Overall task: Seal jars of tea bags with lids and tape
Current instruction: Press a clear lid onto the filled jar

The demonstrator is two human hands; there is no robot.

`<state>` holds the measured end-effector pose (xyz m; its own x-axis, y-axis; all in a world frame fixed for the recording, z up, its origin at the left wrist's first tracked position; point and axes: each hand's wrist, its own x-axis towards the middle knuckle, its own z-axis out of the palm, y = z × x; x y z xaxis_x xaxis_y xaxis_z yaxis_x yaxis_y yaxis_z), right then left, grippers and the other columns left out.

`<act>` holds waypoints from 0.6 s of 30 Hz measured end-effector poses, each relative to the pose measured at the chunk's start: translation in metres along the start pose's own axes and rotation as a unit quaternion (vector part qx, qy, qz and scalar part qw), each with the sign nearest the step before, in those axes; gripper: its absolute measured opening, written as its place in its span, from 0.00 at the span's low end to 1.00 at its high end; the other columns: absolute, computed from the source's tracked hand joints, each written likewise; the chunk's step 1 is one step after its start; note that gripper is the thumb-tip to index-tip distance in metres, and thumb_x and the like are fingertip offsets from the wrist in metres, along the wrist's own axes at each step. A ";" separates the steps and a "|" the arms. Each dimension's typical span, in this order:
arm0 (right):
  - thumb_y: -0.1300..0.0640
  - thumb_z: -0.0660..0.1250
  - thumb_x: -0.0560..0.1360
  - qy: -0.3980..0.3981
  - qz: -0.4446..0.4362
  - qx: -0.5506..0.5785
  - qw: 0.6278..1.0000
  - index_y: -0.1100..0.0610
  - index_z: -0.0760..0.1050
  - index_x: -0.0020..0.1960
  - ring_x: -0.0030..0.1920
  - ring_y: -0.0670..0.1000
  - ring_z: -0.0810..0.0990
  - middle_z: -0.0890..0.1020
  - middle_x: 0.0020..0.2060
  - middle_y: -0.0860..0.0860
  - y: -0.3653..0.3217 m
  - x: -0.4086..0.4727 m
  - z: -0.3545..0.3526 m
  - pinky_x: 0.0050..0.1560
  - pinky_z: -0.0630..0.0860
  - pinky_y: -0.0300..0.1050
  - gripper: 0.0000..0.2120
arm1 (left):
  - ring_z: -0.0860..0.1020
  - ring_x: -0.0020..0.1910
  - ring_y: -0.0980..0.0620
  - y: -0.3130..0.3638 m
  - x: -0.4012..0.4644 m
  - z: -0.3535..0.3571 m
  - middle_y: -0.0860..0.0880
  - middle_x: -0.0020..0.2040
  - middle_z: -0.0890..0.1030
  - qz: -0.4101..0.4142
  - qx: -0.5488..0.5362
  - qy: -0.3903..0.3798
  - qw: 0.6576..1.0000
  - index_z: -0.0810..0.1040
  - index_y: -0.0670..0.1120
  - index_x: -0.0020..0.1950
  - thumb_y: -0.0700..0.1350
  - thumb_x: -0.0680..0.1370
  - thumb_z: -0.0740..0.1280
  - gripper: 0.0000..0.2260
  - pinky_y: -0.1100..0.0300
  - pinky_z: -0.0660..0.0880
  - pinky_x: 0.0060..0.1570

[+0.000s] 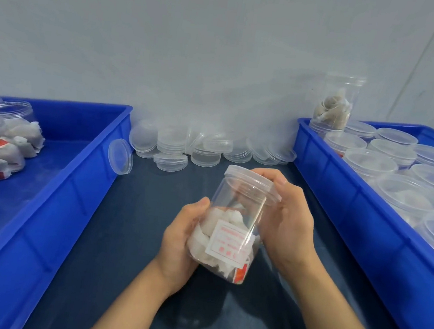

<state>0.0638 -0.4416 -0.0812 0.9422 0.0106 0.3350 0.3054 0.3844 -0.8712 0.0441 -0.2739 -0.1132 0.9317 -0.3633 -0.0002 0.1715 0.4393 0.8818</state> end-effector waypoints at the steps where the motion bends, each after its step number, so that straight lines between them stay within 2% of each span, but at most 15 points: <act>1: 0.49 0.58 0.77 -0.007 0.005 0.013 1.000 0.57 0.83 0.50 0.46 0.56 0.82 0.84 0.46 0.57 -0.001 -0.001 0.001 0.45 0.80 0.54 0.18 | 0.86 0.52 0.36 0.003 -0.002 0.001 0.31 0.55 0.84 -0.030 -0.035 -0.034 0.998 0.80 0.34 0.68 0.60 0.80 0.61 0.32 0.48 0.82 0.51; 2: 0.48 0.57 0.77 -0.016 0.012 0.022 1.000 0.57 0.82 0.50 0.43 0.57 0.82 0.84 0.45 0.57 -0.001 -0.003 0.001 0.42 0.78 0.57 0.18 | 0.85 0.51 0.36 0.005 -0.003 0.001 0.31 0.55 0.84 -0.055 -0.063 -0.064 0.994 0.80 0.34 0.69 0.61 0.80 0.60 0.32 0.47 0.83 0.49; 4: 0.48 0.56 0.77 -0.028 0.025 0.043 0.998 0.60 0.78 0.54 0.41 0.57 0.82 0.84 0.44 0.56 -0.003 -0.005 0.003 0.43 0.75 0.58 0.19 | 0.85 0.46 0.35 0.010 -0.005 0.003 0.32 0.52 0.84 -0.094 -0.113 -0.115 0.982 0.80 0.34 0.67 0.61 0.80 0.62 0.32 0.46 0.83 0.44; 6: 0.49 0.55 0.76 -0.034 0.031 0.068 0.997 0.61 0.76 0.56 0.44 0.55 0.82 0.84 0.45 0.56 -0.004 -0.006 0.004 0.47 0.76 0.57 0.20 | 0.85 0.42 0.32 0.013 -0.007 0.004 0.30 0.50 0.83 -0.128 -0.165 -0.157 0.965 0.74 0.31 0.70 0.59 0.79 0.69 0.34 0.46 0.83 0.41; 8: 0.50 0.54 0.75 -0.045 0.029 0.082 0.995 0.61 0.76 0.55 0.47 0.55 0.82 0.83 0.45 0.55 -0.004 -0.008 0.005 0.50 0.77 0.56 0.20 | 0.84 0.40 0.31 0.014 -0.010 0.004 0.28 0.48 0.82 -0.142 -0.199 -0.185 0.952 0.67 0.31 0.72 0.56 0.76 0.77 0.38 0.45 0.83 0.41; 10: 0.48 0.54 0.77 -0.045 0.032 0.082 0.995 0.59 0.79 0.55 0.49 0.56 0.82 0.83 0.48 0.56 -0.003 -0.010 0.005 0.50 0.79 0.56 0.20 | 0.84 0.41 0.31 0.014 -0.011 0.003 0.27 0.49 0.82 -0.142 -0.222 -0.200 0.944 0.66 0.31 0.72 0.55 0.75 0.78 0.39 0.45 0.82 0.43; 13: 0.38 0.59 0.79 -0.026 0.020 0.048 0.998 0.60 0.81 0.58 0.53 0.60 0.83 0.83 0.55 0.61 -0.007 -0.008 0.005 0.52 0.82 0.59 0.27 | 0.83 0.50 0.33 0.011 -0.006 0.004 0.30 0.56 0.81 -0.114 -0.195 -0.152 0.962 0.65 0.30 0.78 0.58 0.74 0.76 0.44 0.45 0.82 0.51; 15: 0.31 0.68 0.74 0.014 -0.005 -0.017 1.000 0.61 0.80 0.62 0.59 0.63 0.82 0.81 0.61 0.62 -0.011 -0.005 0.003 0.61 0.79 0.65 0.35 | 0.82 0.57 0.37 0.005 -0.001 0.005 0.32 0.61 0.82 -0.044 -0.072 -0.061 0.995 0.76 0.36 0.74 0.59 0.73 0.73 0.37 0.48 0.81 0.56; 16: 0.30 0.70 0.71 0.033 -0.014 -0.044 0.998 0.60 0.79 0.63 0.63 0.63 0.81 0.81 0.63 0.61 -0.012 -0.004 0.002 0.65 0.77 0.68 0.37 | 0.83 0.56 0.40 0.003 0.000 0.007 0.33 0.61 0.83 0.002 -0.009 -0.009 1.000 0.80 0.39 0.70 0.60 0.72 0.72 0.33 0.49 0.80 0.56; 18: 0.31 0.72 0.69 0.049 -0.020 -0.070 0.996 0.56 0.79 0.64 0.65 0.61 0.81 0.82 0.62 0.57 -0.014 -0.003 -0.001 0.67 0.76 0.69 0.35 | 0.83 0.53 0.44 -0.002 0.004 0.011 0.36 0.58 0.85 0.081 0.086 0.066 0.991 0.82 0.44 0.65 0.59 0.70 0.74 0.29 0.52 0.80 0.53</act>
<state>0.0569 -0.4474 -0.0707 0.9359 -0.0954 0.3392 0.3523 0.2508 -0.9016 0.0435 -0.2855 -0.1099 0.9782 -0.1837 0.0970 -0.0311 0.3324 0.9426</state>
